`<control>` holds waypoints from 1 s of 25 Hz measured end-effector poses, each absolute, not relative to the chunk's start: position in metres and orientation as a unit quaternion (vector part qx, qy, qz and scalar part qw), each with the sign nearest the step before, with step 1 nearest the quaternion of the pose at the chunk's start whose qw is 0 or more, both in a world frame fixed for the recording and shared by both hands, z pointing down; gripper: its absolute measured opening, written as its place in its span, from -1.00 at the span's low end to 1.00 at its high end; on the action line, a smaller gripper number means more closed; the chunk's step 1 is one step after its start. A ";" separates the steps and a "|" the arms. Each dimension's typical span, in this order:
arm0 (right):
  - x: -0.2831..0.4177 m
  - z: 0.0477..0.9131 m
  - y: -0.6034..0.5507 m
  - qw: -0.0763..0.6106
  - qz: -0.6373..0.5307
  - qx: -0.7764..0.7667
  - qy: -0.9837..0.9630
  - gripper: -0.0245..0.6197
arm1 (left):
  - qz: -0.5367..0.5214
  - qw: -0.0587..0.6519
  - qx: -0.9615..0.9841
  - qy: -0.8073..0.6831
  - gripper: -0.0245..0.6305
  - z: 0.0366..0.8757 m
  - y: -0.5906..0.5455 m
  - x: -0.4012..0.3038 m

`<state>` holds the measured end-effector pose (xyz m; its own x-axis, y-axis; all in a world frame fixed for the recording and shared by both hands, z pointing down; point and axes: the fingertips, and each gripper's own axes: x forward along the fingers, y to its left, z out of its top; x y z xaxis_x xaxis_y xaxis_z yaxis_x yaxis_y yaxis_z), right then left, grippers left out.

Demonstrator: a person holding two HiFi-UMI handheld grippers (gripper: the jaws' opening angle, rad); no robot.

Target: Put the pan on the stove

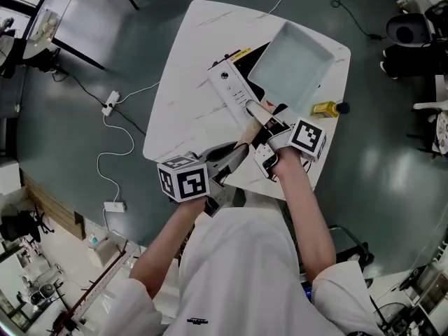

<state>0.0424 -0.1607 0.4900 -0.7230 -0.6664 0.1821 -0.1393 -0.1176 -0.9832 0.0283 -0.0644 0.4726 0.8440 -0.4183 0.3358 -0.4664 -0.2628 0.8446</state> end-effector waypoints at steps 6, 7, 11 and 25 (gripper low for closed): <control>0.025 0.517 -0.192 0.204 -0.681 -0.331 0.620 -0.53 | 0.044 0.555 0.794 -0.246 -0.65 0.499 -0.097 0.008; 0.023 0.522 -0.194 0.205 -0.682 -0.334 0.617 -0.53 | 0.049 0.555 0.794 -0.243 -0.65 0.503 -0.100 0.006; 0.018 0.540 -0.202 0.218 -0.690 -0.343 0.599 -0.53 | 0.068 0.556 0.793 -0.241 -0.65 0.517 -0.109 -0.003; 0.007 0.580 -0.229 0.249 -0.697 -0.380 0.555 -0.54 | 0.104 0.574 0.789 -0.193 -0.65 0.552 -0.141 -0.025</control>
